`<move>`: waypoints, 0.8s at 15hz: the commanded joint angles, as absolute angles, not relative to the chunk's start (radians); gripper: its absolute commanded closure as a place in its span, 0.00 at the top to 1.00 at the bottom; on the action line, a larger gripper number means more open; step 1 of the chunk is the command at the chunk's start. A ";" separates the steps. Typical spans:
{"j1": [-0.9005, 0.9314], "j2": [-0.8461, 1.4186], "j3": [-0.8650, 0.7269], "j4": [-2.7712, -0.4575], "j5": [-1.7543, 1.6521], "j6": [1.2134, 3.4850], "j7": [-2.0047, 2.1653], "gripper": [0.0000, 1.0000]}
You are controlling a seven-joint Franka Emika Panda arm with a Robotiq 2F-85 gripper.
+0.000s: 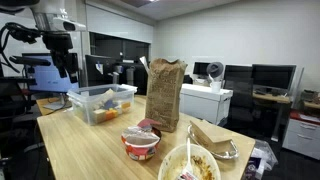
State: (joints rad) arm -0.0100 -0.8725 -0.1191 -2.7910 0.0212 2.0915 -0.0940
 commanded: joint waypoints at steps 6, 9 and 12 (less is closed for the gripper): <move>-0.019 -0.860 -0.111 -2.820 0.029 2.083 -0.100 1.00; -0.019 -0.860 -0.111 -2.820 0.029 2.083 -0.100 1.00; -0.019 -0.860 -0.111 -2.820 0.029 2.083 -0.100 1.00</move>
